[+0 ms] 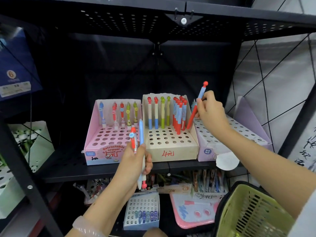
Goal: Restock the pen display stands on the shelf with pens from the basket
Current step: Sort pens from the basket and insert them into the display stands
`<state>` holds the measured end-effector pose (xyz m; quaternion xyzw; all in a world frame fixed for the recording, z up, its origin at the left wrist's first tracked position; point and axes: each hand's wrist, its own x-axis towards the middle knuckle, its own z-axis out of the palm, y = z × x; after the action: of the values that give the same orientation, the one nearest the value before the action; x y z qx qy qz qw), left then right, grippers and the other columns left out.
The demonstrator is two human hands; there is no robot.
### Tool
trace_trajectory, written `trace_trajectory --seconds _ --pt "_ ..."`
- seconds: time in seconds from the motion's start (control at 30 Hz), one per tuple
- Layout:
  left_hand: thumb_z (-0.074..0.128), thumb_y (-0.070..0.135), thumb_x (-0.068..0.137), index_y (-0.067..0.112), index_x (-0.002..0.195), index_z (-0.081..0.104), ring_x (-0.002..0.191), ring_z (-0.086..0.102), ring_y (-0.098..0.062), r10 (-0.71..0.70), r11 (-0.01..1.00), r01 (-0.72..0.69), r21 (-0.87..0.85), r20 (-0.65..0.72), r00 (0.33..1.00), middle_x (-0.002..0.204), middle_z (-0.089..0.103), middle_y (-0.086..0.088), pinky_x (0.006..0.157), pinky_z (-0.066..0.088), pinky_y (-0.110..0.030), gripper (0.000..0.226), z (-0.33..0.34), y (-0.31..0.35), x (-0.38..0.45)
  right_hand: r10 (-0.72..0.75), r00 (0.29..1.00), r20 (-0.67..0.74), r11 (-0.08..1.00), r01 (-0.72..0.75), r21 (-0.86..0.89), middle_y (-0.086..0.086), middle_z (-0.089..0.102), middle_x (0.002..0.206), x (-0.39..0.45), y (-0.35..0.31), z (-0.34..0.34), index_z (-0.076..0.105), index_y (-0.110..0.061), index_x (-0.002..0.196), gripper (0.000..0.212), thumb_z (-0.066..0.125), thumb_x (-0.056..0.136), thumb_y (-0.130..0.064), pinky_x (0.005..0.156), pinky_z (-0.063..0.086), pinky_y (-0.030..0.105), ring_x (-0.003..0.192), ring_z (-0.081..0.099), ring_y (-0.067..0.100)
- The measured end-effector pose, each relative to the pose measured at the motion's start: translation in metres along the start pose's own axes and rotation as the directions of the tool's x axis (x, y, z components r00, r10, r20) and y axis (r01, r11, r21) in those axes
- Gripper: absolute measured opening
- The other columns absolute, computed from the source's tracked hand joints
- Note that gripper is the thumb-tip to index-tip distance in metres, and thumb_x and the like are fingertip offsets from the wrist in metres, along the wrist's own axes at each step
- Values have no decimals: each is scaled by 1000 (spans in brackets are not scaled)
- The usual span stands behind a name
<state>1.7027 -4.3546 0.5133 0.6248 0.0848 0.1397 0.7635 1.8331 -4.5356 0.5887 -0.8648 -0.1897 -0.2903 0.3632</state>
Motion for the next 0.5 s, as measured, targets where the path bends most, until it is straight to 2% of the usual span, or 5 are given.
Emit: trace_trajectory --seconds 0.33,0.4,0.47,0.5 --pt "37 14 99 12 91 44 37 37 -11 -10 999 11 36 -13 1000 55 49 0 35 31 -20 11 -1 -2 1 -14 995 102 999 18 -39 14 64 77 2 3 7 41 -12 96 15 41 99 -26 65 53 47 70 65 32" --pt "37 14 99 12 91 43 36 39 -11 -8 999 8 32 -1 1000 53 50 0 35 31 -20 11 2 -2 1 11 987 160 996 4 -88 10 62 78 2 5 12 45 -9 97 16 43 98 -25 60 53 39 68 63 25" --pt "38 14 99 9 89 42 36 41 -12 0 999 0 37 6 1000 54 51 -1 35 34 -20 12 4 -1 0 11 981 193 991 16 -136 2 59 75 2 7 18 50 -10 93 14 49 96 -24 54 45 23 62 56 13" --pt "39 15 99 8 88 43 36 43 -12 6 999 -6 43 8 1000 54 52 -2 36 35 -20 13 5 -1 0 9 982 190 988 20 -152 0 57 72 3 7 20 52 -12 89 13 52 94 -24 53 41 20 60 53 9"
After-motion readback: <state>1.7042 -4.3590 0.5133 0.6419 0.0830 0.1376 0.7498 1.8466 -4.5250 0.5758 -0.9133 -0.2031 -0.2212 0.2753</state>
